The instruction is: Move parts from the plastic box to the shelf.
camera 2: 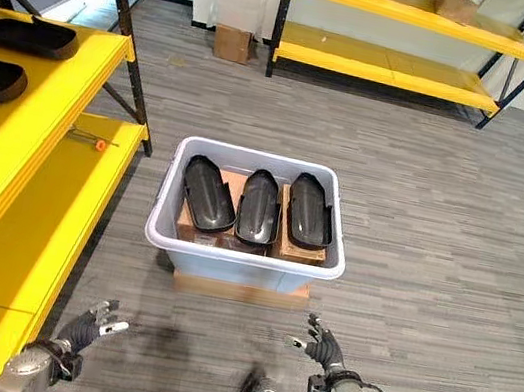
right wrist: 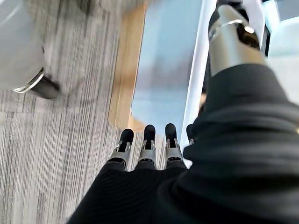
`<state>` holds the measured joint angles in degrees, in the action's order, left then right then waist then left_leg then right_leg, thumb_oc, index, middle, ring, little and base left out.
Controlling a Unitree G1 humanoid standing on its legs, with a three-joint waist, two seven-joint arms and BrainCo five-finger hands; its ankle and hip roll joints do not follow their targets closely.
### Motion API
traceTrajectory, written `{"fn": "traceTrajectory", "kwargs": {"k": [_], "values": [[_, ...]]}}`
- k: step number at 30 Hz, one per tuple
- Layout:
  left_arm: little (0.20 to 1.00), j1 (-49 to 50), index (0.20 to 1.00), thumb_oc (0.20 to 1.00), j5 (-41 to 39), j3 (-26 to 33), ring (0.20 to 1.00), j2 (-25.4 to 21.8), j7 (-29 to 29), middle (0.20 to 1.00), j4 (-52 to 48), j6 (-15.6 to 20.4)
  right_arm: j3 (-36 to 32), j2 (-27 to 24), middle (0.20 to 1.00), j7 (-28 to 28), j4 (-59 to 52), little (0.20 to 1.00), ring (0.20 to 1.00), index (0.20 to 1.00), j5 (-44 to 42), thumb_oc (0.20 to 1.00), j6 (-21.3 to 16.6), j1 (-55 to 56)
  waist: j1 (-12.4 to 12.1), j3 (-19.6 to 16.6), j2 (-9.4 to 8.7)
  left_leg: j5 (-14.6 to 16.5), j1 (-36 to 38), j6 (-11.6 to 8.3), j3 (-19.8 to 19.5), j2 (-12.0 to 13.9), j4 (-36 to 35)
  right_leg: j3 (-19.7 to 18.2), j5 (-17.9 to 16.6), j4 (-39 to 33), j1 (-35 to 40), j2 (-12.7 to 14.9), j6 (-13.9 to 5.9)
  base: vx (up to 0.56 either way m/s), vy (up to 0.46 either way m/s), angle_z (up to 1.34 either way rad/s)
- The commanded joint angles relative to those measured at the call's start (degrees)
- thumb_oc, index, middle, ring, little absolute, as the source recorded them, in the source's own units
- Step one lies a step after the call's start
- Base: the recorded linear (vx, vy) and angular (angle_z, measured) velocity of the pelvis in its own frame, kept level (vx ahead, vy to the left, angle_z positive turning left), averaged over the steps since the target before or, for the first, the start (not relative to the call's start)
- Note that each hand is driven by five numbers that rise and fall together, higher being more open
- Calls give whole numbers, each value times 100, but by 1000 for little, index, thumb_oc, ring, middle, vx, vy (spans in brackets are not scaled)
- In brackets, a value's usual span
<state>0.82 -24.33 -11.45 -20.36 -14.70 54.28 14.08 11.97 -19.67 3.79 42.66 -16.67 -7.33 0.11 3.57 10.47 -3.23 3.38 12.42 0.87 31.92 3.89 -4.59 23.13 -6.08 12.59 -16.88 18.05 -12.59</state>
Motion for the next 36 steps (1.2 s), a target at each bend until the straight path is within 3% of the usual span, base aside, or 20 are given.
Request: {"fn": "traceTrajectory", "kwargs": {"k": [1,7,15,20,24,25,26,27,28,29,30,31,33,36], "values": [[1000,-264,1000,1000,110,-292,1000,86,-42,1000,-68,385,-197,-28,1000,-152,150,1000,1000,1000,-89,1000,-385,-104,36,205,166,490,-234,75,-1074,-51,248,-730,-630,121,-310,140,-62,267,-207,9],[1000,-198,1000,1000,176,-350,1000,105,-95,1000,-75,407,-157,91,1000,-308,354,1000,1000,1000,-86,1000,-331,-102,12,200,92,533,-206,-7,-934,29,406,-633,-598,-67,189,24,-181,290,-180,24],[1000,-90,1000,1000,396,-251,1000,135,-214,1000,-114,389,-171,87,1000,-636,673,1000,1000,1000,-50,1000,-47,-44,-45,65,-80,582,-230,-76,-665,61,781,-112,-158,-699,962,-233,-38,322,-156,-10],[1000,-18,1000,1000,64,-39,1000,115,-177,1000,-286,508,-231,32,1000,-584,653,1000,1000,1000,15,1000,-71,35,14,8,-81,908,-254,2,-418,46,1300,88,-104,-566,941,-158,73,259,-137,9],[1000,118,1000,1000,-409,237,1000,51,-440,1000,-616,341,-247,-57,1000,-457,441,1000,1000,1000,46,1000,-82,142,94,-23,-60,1279,-262,12,-127,115,1991,264,26,-397,936,-147,247,205,-122,4],[1000,130,1000,1000,-459,266,1000,41,-439,1000,-651,321,-242,-80,1000,-438,410,1000,1000,1000,55,1000,-78,152,98,-26,-51,1252,-294,-25,-105,153,2133,265,48,-427,967,-193,285,219,-116,2],[1000,146,1000,1000,-609,429,1000,21,-402,1000,-833,261,-230,-177,1000,-459,284,1000,1000,1000,133,1000,-24,176,51,14,15,796,-769,-302,-203,433,2894,135,245,-573,1147,-474,505,227,-42,-3],[1000,123,1000,1000,-685,539,1000,56,-370,1000,-919,266,-212,-253,1000,-481,287,1000,1000,1000,108,1000,-47,118,64,77,56,614,-860,-403,-136,747,2801,18,436,-579,1235,-571,606,222,92,-23],[1000,118,1000,1000,-726,557,1000,81,-360,1000,-955,327,-201,-281,1000,-500,298,1000,1000,1000,43,1000,-62,55,110,73,85,603,-737,-368,-28,837,2247,7,466,-576,1254,-526,583,89,211,-37],[1000,118,1000,1000,-718,559,1000,87,-360,1000,-961,345,-197,-287,1000,-511,301,1000,1000,1000,17,1000,-70,40,119,75,85,585,-689,-357,-2,830,2103,1,466,-577,1262,-505,571,66,308,-42],[1000,132,1000,1000,-743,528,1000,94,-338,1000,-985,381,-196,-286,1000,-528,304,1000,1000,1000,7,1000,-101,-11,108,43,151,283,-599,-455,-114,847,1335,-9,458,-607,1305,-499,496,96,304,-36],[1000,129,1000,1000,-699,494,1000,102,-365,1000,-1001,374,-189,-301,1000,-547,326,1000,1000,1000,-50,1000,-87,-61,71,34,167,-4,-583,-562,-235,939,1081,-77,452,-682,1376,-521,469,101,338,-25],[1000,122,1000,1000,-642,431,1000,100,-348,1000,-1057,365,-177,-338,1000,-560,249,1000,1000,1000,-120,1000,35,-90,51,53,180,-237,-649,-644,-337,1077,1049,-171,478,-706,1420,-514,468,87,255,-25],[1000,63,1000,1000,-502,406,1000,75,-468,1000,-1043,280,-230,-315,1000,-528,269,1000,1000,1000,-149,1000,81,-76,84,85,198,-132,-672,-591,-399,1008,1005,-281,578,-473,1365,-400,391,74,232,-34]]}}
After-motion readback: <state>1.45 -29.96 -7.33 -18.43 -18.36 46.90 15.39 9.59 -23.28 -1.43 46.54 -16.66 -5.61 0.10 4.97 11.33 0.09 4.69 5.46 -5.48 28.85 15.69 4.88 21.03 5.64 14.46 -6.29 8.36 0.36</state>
